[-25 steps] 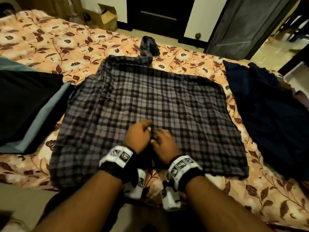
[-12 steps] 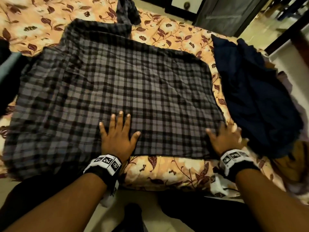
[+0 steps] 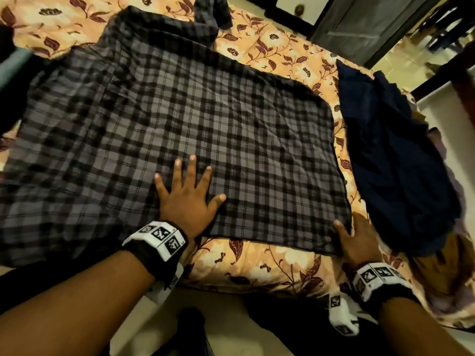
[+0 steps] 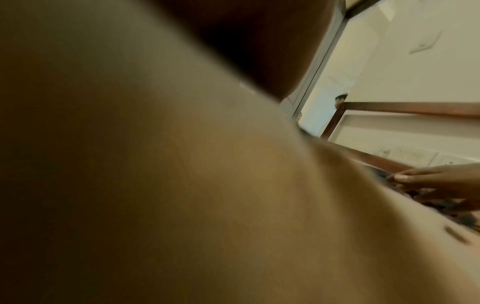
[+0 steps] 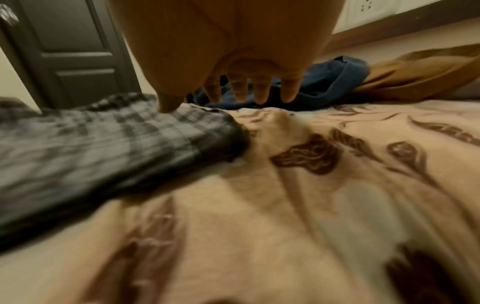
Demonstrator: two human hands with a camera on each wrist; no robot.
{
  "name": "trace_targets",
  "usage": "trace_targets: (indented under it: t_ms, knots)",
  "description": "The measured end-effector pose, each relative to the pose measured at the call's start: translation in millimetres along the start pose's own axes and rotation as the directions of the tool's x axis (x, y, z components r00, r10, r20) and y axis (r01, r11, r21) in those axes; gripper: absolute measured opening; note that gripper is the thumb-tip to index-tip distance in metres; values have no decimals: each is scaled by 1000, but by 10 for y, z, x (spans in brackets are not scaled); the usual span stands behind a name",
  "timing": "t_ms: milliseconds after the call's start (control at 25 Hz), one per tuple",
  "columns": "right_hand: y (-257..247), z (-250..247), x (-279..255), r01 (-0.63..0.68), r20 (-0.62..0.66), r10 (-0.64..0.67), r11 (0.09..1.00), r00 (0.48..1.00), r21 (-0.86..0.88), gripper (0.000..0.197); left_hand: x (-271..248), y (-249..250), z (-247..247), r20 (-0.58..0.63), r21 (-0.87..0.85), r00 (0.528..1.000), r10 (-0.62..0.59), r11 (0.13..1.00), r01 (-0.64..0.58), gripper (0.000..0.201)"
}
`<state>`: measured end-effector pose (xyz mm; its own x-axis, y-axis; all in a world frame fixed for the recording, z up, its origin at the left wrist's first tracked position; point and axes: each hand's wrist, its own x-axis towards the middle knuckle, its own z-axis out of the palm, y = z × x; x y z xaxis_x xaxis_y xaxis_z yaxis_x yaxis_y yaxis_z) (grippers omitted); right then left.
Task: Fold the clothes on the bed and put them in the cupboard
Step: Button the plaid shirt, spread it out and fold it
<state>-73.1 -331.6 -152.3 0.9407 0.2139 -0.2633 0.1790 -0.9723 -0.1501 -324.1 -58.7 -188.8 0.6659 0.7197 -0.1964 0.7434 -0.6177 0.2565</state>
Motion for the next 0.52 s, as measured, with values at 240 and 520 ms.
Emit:
trace_targets:
  t_ms: [240,520]
  knots:
    - [178,-4,-263,-514,455,261,591,851,622,15,45,-50,39,23,6,999,46,999,-46,75]
    - [138,-254,-253,-449,544,198,809,815,379,12,38,-37,111,-19,20,998,58,998,-58,76]
